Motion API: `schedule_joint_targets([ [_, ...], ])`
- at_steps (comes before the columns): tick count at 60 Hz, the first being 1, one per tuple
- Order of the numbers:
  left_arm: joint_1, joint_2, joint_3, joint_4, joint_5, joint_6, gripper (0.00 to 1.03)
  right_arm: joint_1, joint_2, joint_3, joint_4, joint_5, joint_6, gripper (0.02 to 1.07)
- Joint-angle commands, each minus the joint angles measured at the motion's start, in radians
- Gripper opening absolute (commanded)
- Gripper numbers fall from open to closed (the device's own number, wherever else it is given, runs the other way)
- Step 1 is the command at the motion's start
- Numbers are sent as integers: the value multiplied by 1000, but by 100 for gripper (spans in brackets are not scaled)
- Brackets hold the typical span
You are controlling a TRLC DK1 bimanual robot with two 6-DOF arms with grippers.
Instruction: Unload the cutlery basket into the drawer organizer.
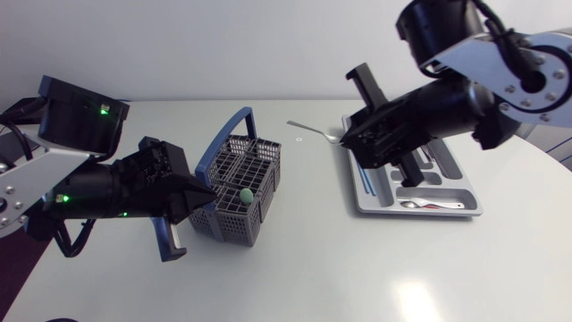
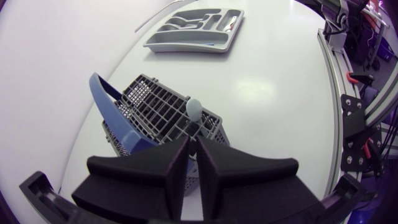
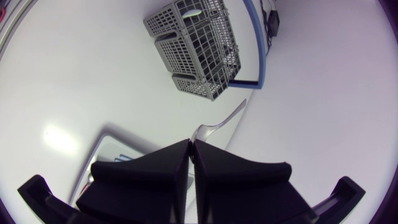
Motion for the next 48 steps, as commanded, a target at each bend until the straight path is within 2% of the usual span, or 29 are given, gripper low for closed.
schedule_joint_targets([
  [1, 0, -16, -18, 5, 8, 19, 12, -70, -66, -87, -7, -33, 18, 10],
  [15, -24, -28, 6, 14, 8, -21, 12, -199, -175, -188, -30, -102, 46, 9],
  [23, -110, 18, 22, 102, -15, -64, 13, -196, -215, -173, -125, -144, 115, 9],
  [27, -168, 76, 49, 143, -61, -67, 22, -185, -224, -135, -201, -185, 169, 9],
  [30, -194, 122, 68, 187, -94, -60, 25, -176, -238, -121, -234, -213, 192, 9],
  [37, -247, 234, 115, 298, -190, 43, 42, -119, -264, -101, -304, -233, 253, 9],
  [48, -277, 390, 194, 416, -251, 158, 58, -48, -302, -90, -369, -244, 313, 9],
])
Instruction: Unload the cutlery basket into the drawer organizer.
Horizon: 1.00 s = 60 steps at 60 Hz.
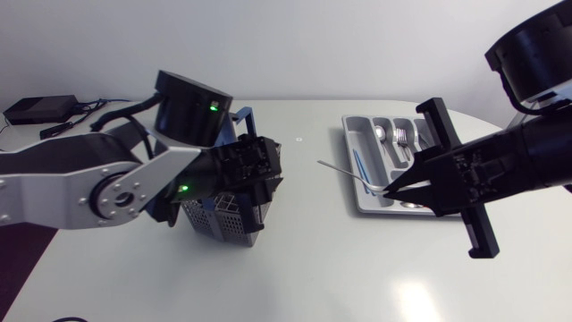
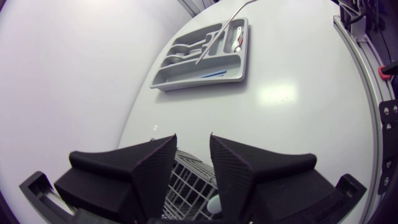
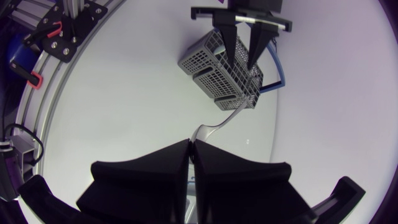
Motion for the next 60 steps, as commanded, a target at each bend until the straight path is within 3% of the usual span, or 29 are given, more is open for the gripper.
schedule_joint_targets([
  [1, -11, 68, 59, 39, -16, 75, 58, 32, -16, 30, -37, -17, 50, 9],
  [16, -37, 105, 75, 127, -16, 136, 63, 32, -24, 11, -48, -71, 63, 9],
  [39, -123, 80, 89, 99, -10, 173, 62, 9, 34, -4, -7, -111, 52, 9],
  [51, -126, 83, 111, 86, 9, 188, 38, 0, 59, 2, -8, -120, 37, 9],
  [60, -129, 91, 117, 72, 24, 193, 26, -2, 70, 11, -8, -129, 37, 9],
])
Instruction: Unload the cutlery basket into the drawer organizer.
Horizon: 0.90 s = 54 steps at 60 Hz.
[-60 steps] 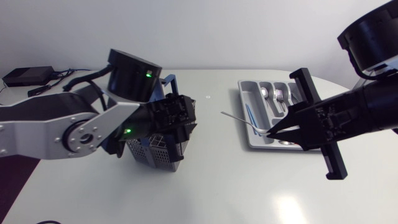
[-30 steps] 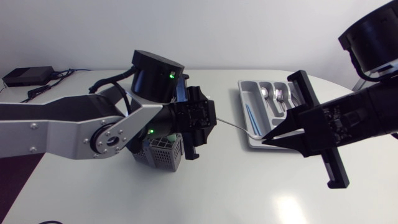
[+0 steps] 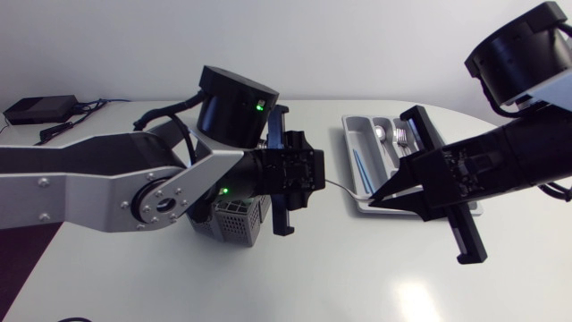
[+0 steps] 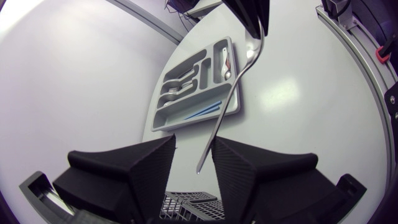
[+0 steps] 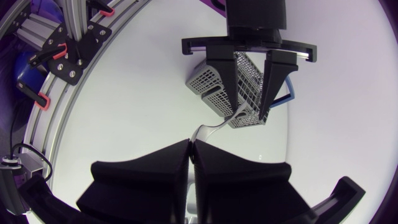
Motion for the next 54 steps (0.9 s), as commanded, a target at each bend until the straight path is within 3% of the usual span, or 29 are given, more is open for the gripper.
schedule_joint_targets([
  [1, -9, 5, 30, -7, 14, 29, 24, -7, 19, 5, -2, -10, -11, 9],
  [5, -10, 12, 30, -7, 16, 32, 23, -13, 23, 4, -2, -12, -15, 9],
  [12, -10, 20, 36, -7, 28, 33, 9, -30, 25, -1, 1, -21, -29, 9],
  [39, -2, 44, 26, -13, 65, 40, 3, -50, 12, 11, 41, -46, -25, 12],
  [43, 11, 44, 25, -13, 77, 35, 3, -52, 3, 14, 59, -46, -12, 29],
  [48, 27, 40, 23, -13, 98, 21, 3, -67, -6, 27, 64, -47, 0, 63],
  [54, 56, 25, 30, -18, 146, -17, 3, -102, -11, 31, 85, -70, 25, 81],
])
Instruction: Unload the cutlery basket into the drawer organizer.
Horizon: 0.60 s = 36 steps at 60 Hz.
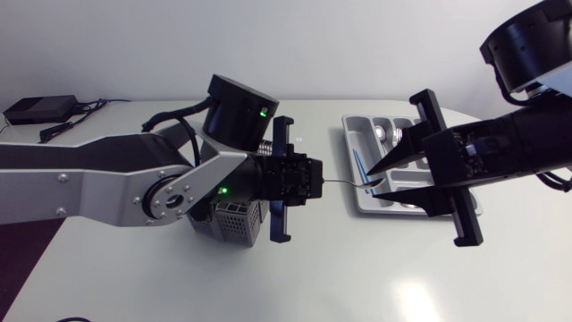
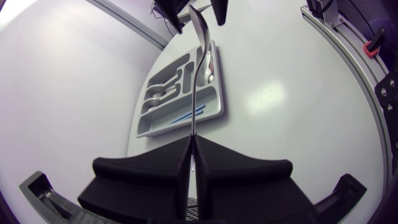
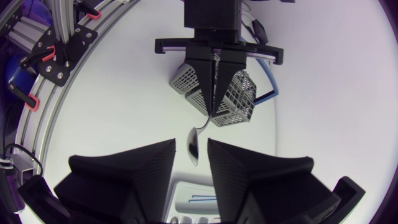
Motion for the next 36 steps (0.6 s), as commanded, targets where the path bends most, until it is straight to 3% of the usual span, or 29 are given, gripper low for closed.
schedule_joint_targets([
  [1, 30, -9, 31, 9, 37, -45, 3, -38, -14, 22, 22, -25, 35, 83],
  [10, 80, -20, 39, -5, 125, -125, 3, -136, -21, 23, 94, -111, 95, 92],
  [19, 135, -31, 53, -4, 244, -234, 3, -211, -12, 17, 156, -200, 182, 92],
  [32, 171, -49, 69, 3, 372, -371, 3, -213, -15, -63, 280, -274, 345, 91],
  [36, 175, -50, 68, 16, 404, -417, 3, -215, -15, -79, 307, -312, 390, 85],
])
